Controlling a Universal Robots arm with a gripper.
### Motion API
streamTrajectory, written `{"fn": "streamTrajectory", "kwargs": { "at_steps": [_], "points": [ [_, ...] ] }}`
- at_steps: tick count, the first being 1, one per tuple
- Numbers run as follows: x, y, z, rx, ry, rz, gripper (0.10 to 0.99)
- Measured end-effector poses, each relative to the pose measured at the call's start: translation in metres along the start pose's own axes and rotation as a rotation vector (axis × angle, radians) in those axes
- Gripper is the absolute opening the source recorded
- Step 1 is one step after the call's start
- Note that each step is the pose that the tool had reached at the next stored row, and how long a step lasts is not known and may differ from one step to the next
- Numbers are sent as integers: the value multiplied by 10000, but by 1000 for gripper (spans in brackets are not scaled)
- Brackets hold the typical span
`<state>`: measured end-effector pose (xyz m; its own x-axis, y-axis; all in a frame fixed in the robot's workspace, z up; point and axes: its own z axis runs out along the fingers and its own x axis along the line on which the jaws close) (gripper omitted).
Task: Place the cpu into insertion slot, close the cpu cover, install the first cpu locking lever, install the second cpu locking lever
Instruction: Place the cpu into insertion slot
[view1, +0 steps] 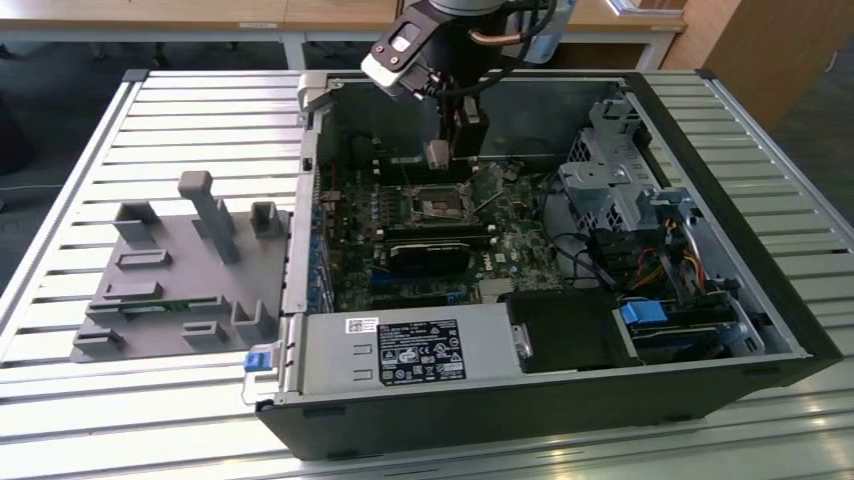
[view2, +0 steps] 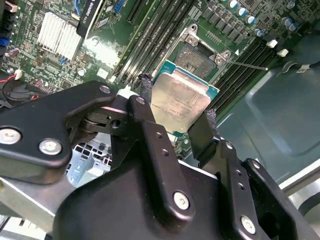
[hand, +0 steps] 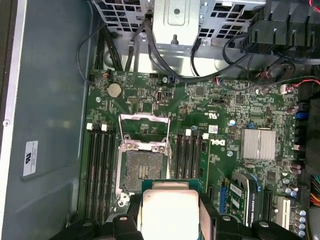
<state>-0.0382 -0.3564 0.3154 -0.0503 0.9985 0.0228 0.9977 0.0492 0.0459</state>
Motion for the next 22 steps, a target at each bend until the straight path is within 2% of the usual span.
{"fn": "streamTrajectory", "kwargs": {
  "at_steps": [6, 14, 22],
  "points": [
    [-1, -2, 49, 0, 0, 0, 541],
    [-1, -3, 56, -2, 7, 1, 541],
    [-2, -5, 112, 1, 11, 1, 541]
  ]
}}
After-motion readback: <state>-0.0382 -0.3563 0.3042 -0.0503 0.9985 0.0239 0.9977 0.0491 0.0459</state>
